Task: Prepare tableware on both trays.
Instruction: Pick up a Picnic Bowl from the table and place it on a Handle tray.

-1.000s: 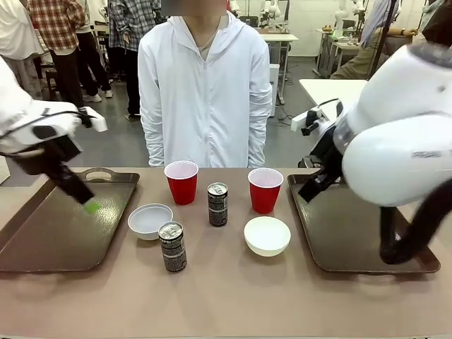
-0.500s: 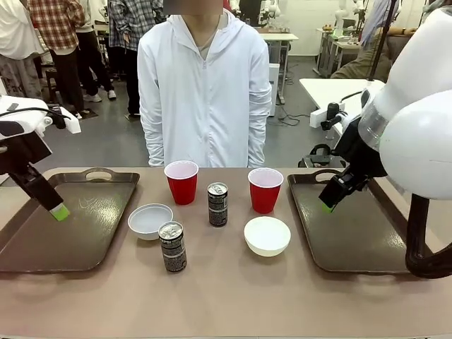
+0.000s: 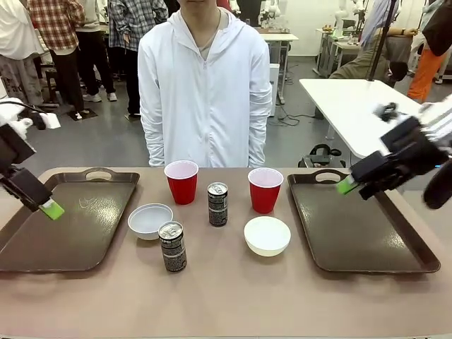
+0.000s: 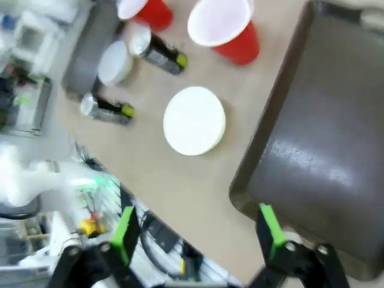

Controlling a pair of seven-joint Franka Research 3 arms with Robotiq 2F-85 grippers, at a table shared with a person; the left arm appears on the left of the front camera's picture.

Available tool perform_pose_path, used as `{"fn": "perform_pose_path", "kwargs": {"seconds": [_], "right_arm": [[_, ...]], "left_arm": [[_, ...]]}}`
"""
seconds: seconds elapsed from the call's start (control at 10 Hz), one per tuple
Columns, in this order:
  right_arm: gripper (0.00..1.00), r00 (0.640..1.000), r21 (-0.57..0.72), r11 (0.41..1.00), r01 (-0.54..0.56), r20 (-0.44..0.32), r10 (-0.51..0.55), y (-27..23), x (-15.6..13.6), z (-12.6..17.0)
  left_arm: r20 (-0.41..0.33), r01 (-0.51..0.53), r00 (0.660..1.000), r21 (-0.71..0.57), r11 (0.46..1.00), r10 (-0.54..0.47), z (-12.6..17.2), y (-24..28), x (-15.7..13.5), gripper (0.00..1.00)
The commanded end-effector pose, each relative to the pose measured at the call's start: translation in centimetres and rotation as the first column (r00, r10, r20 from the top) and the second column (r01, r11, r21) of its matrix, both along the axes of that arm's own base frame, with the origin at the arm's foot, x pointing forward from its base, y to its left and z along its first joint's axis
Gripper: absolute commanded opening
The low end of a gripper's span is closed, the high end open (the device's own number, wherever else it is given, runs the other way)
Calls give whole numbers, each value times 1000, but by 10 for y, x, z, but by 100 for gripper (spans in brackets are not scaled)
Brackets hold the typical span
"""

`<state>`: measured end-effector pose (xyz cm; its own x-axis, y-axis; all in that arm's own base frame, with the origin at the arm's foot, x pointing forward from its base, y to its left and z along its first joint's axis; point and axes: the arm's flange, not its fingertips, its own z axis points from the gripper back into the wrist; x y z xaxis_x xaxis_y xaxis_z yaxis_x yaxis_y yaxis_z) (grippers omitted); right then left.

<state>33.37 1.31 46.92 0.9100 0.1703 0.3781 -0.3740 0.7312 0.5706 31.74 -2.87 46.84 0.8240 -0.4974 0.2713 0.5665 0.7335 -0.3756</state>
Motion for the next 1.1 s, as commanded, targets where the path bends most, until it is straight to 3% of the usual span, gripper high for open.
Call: {"fn": "perform_pose_path", "kwargs": {"seconds": [0.0,0.2,0.4,0.7,1.0], "right_arm": [[100,993,221,968,119,-33,-114,-50,-15,-17],[100,978,311,927,208,-57,-200,-92,-21,-25],[100,976,351,911,214,-104,-189,-128,-35,-33],[100,987,355,922,152,-112,-120,-148,-48,-36],[100,991,342,931,125,-89,-100,-148,-51,-27]], "left_arm": [[-156,-37,988,-262,964,-4,-14,38,28,100],[-168,-163,981,-426,890,99,-25,89,34,100],[-172,-284,958,-477,832,228,-23,136,23,100],[-161,-427,904,-420,801,397,-4,173,5,100],[-157,-489,871,-359,795,466,3,183,2,100]]}}
